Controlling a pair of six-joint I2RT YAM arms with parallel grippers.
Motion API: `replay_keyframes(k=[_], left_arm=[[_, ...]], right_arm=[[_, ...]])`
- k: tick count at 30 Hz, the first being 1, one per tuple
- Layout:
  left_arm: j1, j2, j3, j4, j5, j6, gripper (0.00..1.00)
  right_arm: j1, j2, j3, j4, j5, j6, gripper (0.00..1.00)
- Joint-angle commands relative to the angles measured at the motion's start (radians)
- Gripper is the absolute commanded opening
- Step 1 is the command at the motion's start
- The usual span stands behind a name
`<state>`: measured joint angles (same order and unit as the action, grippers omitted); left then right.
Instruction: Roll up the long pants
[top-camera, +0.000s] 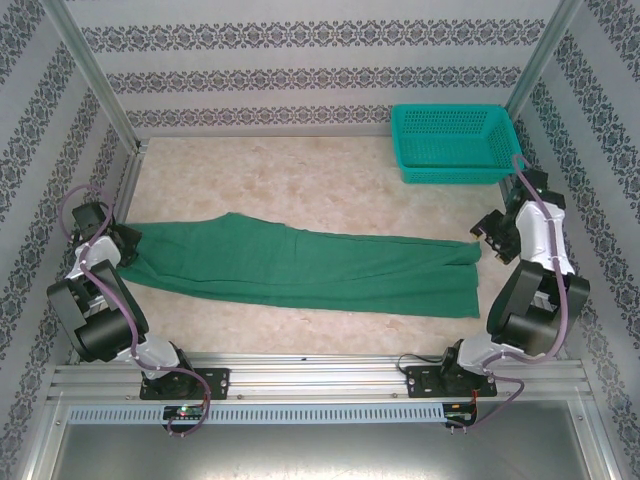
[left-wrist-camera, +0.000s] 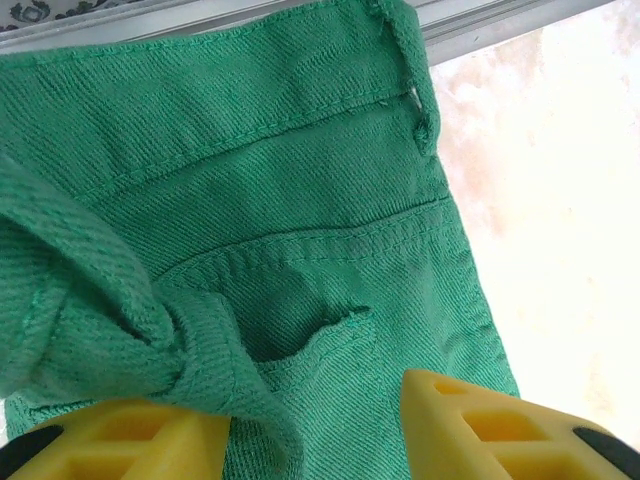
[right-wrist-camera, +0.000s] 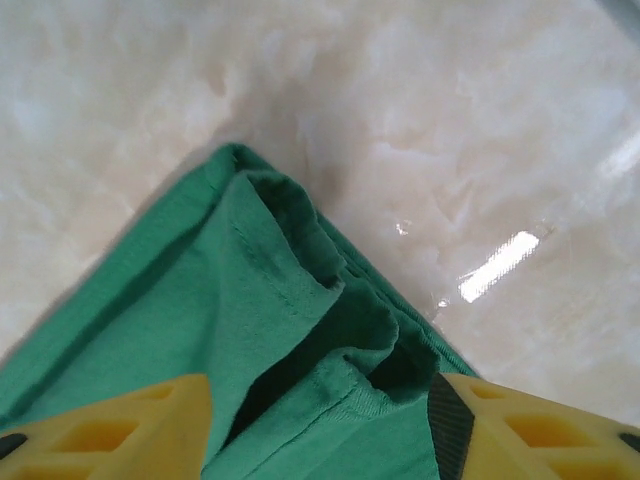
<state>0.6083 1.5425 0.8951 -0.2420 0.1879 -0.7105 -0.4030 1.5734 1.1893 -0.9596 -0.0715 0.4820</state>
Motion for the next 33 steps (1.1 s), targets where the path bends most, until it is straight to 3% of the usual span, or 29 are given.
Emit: replay_keyframes(k=[1,8,11,13,14,24,30,33], left_arm=[[-0.013,0.011,0.013,0.03,0.02,0.008,0.48],[-0.013,0.012,0.017,0.025,0.019,0.009,0.48],[-0.014,0.013,0.015,0.027,0.018,0.01,0.48],[-0.014,0.017,0.015,0.029,0.018,0.01,0.48],[-0.013,0.021,0.015,0.03,0.018,0.009,0.48],[-0.013,0.04,0.034,0.014,0.006,0.018,0.47],[-0.01,0.026,0.05,-0.015,-0.023,0.031,0.48],[-0.01,0.021,0.047,-0.016,-0.016,0.031,0.49]], right_arm=[[0.015,0.031,-0.052,-0.013,-0.014,-0.019,0.6],[0.02,0.071,-0.09,0.019,-0.046,-0.025,0.55],[0.021,0.072,-0.102,0.028,-0.067,-0.033,0.39],[0.022,0.065,-0.115,0.025,-0.075,-0.039,0.07],[0.022,0.058,-0.118,0.018,-0.067,-0.039,0.0],[0.029,-0.205,-0.121,-0.156,-0.035,0.003,0.0],[0.092,-0.344,-0.227,-0.24,0.025,0.048,0.0],[0.144,-0.357,-0.202,-0.258,0.05,0.076,0.0]])
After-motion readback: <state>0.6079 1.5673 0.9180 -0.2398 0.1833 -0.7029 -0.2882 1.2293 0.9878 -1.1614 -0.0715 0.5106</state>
